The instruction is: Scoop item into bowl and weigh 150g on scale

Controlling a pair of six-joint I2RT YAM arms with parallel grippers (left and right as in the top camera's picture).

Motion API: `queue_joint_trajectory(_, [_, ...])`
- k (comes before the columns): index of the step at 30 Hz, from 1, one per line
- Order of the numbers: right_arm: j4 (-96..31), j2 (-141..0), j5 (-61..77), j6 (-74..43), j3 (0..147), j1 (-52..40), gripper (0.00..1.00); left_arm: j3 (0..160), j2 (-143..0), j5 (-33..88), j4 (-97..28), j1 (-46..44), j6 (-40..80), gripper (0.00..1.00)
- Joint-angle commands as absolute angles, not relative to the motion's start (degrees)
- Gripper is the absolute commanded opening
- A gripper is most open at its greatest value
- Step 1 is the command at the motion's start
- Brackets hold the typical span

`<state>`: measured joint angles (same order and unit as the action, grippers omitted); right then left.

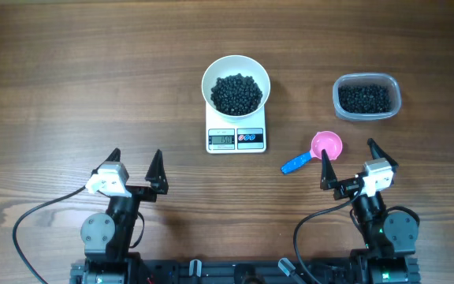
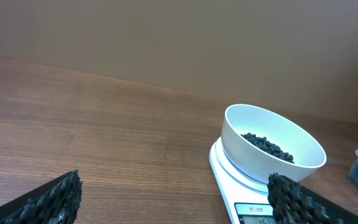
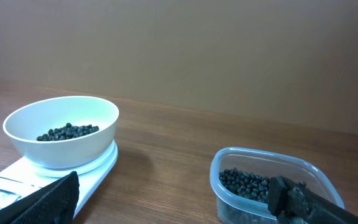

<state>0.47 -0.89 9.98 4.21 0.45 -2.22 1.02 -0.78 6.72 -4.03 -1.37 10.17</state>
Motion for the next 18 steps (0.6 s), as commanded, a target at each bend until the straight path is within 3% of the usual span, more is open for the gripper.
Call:
queue_joint_trajectory(1, [0.6, -0.3, 9.0, 4.4, 0.3, -2.6, 1.0, 0.3, -0.2, 6.8, -3.8, -1.1, 9.5, 1.0])
queue_joint_trajectory(18, [0.7, -0.3, 9.0, 4.4, 0.3, -2.6, 1.0, 0.3, -0.2, 6.8, -3.8, -1.1, 9.5, 1.0])
